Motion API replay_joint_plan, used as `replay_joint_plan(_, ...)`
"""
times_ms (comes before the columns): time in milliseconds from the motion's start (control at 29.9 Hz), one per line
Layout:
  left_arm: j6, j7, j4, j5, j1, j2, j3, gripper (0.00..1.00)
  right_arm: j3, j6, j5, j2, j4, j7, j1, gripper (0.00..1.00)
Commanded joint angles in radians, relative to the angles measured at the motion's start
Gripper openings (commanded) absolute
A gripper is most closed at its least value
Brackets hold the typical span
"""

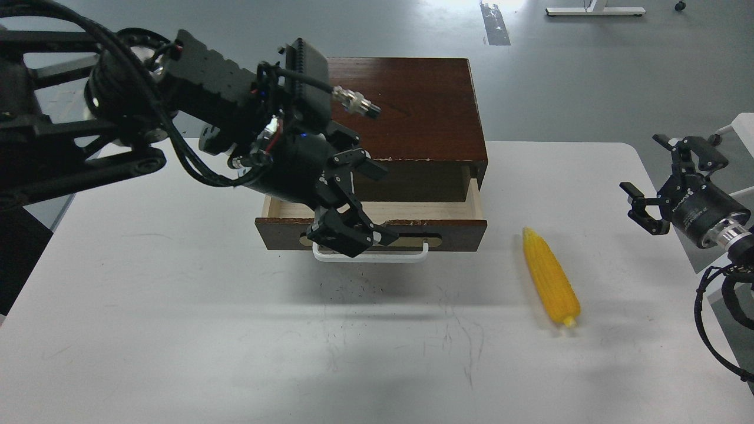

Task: Put corn in drawer with both arms

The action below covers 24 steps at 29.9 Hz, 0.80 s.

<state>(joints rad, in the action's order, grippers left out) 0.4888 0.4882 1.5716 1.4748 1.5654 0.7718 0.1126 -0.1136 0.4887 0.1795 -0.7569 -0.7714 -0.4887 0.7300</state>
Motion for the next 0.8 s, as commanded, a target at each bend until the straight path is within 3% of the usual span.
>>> replay_joint_plan(0,0.0,0.001,-0.01,-0.322,-0.077,0.091,-0.001,0.99,0.008,0.0,-0.002,-0.001,0.0,0.0,0.0,1.0)
replay_joint_plan(167,0.0,0.001,-0.01,-0.806,-0.171,0.245,-0.002,0.99,0.012,0.0,-0.002,-0.002,0.001,0.0,-0.001,1.0)
replay_joint_plan(469,0.0,0.001,-0.083,-1.226,-0.35,0.421,-0.001,0.99,0.014,0.0,-0.052,-0.038,-0.031,0.0,-0.001,1.0)
replay_joint_plan(636,0.0,0.001,-0.165,-1.37,-0.479,0.409,-0.001,0.99,0.008,0.0,-0.199,-0.064,-0.069,0.0,0.019,1.0)
replay_joint_plan(770,0.0,0.001,-0.289,-1.458,-0.548,0.341,-0.002,0.99,0.005,0.0,-0.455,-0.139,-0.132,0.0,0.07,1.0)
